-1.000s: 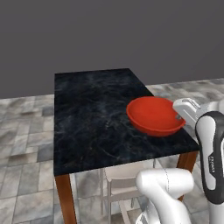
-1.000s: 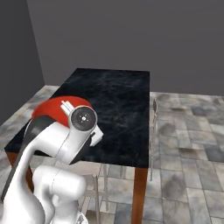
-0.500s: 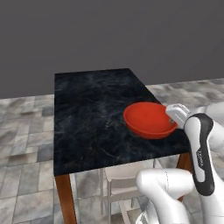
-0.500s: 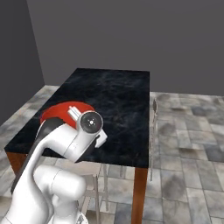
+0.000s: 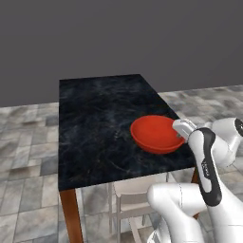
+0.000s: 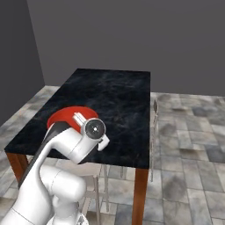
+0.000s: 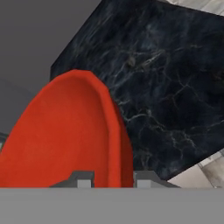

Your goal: Pick up the bowls from the cabinet and place each bowl in front of a stool on the dining counter.

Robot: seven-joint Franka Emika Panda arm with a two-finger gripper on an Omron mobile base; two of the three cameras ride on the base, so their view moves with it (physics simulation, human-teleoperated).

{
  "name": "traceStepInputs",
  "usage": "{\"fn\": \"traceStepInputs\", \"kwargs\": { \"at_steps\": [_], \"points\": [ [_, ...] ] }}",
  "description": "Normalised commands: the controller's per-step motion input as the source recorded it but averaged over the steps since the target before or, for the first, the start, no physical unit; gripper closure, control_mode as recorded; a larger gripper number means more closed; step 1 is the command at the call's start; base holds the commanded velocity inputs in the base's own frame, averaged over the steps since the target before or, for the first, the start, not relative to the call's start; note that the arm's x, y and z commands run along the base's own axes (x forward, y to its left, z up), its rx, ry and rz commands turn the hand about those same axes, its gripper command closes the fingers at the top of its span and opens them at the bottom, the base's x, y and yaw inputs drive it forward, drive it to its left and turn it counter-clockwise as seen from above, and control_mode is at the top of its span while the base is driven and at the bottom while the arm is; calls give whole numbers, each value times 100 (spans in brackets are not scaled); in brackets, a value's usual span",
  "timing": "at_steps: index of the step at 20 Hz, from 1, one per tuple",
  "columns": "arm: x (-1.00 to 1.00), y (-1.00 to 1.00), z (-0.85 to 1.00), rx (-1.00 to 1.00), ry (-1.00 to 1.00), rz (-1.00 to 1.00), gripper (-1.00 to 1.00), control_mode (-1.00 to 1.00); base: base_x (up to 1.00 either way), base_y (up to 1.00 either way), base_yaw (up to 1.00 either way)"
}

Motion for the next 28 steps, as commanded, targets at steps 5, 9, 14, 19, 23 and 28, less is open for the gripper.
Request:
{"fn": "traceStepInputs", "kwargs": {
  "at_steps": [5,9,14,19,23,28],
  "points": [
    [24,0,-20,0,0,0,100,-100,0,0,0],
    [22,0,-16,0,2,0,100,-100,0,0,0],
    [20,0,-17,0,4,0,100,-100,0,0,0],
    [22,0,-26,0,2,0,100,-100,0,0,0],
    [23,0,-29,0,0,0,100,-100,0,0,0],
    [24,-1,-30,0,0,0,100,-100,0,0,0]
  ]
}}
